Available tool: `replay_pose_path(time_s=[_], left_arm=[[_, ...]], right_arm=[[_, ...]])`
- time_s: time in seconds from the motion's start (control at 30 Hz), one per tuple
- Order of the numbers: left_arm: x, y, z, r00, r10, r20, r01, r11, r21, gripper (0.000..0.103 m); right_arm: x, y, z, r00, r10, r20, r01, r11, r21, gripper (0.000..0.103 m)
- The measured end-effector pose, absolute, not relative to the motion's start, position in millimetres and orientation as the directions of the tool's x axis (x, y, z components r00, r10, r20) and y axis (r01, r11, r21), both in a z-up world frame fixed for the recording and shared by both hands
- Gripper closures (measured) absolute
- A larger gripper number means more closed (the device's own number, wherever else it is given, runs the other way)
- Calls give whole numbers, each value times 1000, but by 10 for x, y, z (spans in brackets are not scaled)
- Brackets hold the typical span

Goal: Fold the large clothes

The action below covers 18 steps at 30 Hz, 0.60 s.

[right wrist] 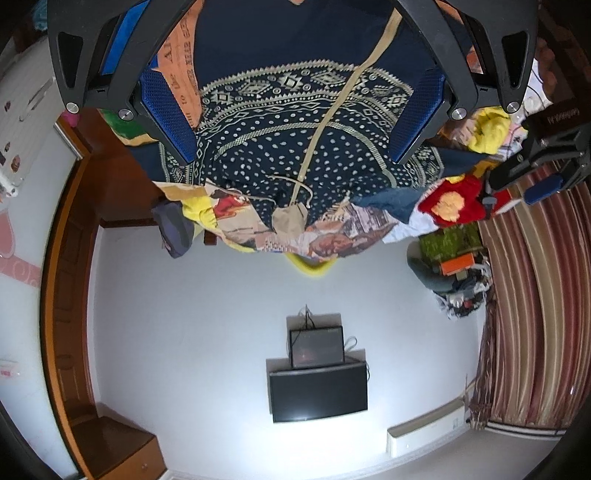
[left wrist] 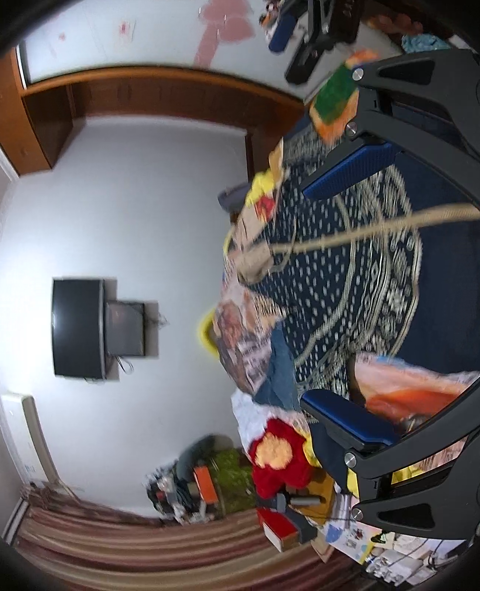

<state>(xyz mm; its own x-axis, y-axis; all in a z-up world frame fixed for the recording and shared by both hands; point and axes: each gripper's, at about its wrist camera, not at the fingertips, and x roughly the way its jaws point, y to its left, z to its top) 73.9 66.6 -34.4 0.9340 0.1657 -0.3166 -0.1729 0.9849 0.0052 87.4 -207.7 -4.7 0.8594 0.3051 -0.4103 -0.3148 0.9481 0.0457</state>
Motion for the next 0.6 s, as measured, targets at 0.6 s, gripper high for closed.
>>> replay_pose_path(time_s=[0.6], left_arm=[[1955,2995,-1969,682,215,-699,-498,837,-229,0]], right_arm=[[3176,-1379,-971,743,251,-620,-369,927,-65,0]])
